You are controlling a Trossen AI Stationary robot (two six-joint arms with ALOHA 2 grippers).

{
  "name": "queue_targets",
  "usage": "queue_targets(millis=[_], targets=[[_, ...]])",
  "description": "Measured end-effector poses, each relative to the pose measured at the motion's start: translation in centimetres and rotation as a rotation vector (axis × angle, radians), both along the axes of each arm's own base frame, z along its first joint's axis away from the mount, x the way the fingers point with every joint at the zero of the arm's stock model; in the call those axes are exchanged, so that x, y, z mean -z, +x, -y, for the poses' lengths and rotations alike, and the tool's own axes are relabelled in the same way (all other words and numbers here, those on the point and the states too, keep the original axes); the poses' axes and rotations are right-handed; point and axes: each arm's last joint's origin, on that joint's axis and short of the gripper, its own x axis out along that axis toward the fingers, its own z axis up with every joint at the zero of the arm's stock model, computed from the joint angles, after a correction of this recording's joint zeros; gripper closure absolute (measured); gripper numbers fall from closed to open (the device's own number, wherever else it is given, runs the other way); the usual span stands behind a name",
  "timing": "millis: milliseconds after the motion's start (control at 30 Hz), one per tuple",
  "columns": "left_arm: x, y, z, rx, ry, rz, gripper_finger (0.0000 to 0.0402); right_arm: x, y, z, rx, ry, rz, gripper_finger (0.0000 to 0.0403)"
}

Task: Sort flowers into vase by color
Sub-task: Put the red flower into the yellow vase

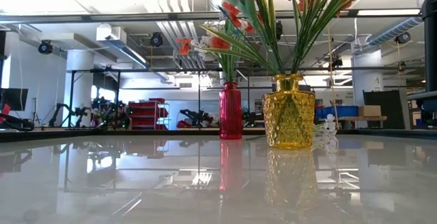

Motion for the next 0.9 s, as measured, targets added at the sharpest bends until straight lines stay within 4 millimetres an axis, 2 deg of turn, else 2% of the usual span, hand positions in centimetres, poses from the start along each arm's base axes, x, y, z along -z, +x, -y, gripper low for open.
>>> queue_targets(millis=[100,233,367,533,667,733,900], targets=[[0.1,-0.1,0.4,0.069,-0.006,-0.008,0.0155,0.9,-1.4,-0.6,-0.018,-0.007,0.056,0.0385],[1.3,0.2,0.7,0.096,0.002,-0.053,0.0155,2.9,-2.8,-0.7,-0.012,0.004,0.136,0.0385],[2.6,0.9,0.9,0.092,-0.006,-0.107,0.0155,5.9,-3.5,-0.5,-0.013,0.042,0.120,0.0385],[3.9,1.9,1.3,0.093,0.019,-0.155,0.0155,8.5,-4.5,-0.2,-0.014,0.061,0.087,0.0385],[5.3,2.6,1.5,0.097,0.055,-0.211,0.0155,10.8,-4.7,-0.1,-0.013,0.039,0.030,0.0385],[5.7,2.9,1.6,0.092,0.060,-0.223,0.0155,11.4,-4.6,-0.1,-0.003,0.035,0.037,0.0385],[5.6,3.1,1.6,0.088,0.059,-0.202,0.0155,12.9,-4.0,-0.2,0.016,0.011,0.011,0.0385]])
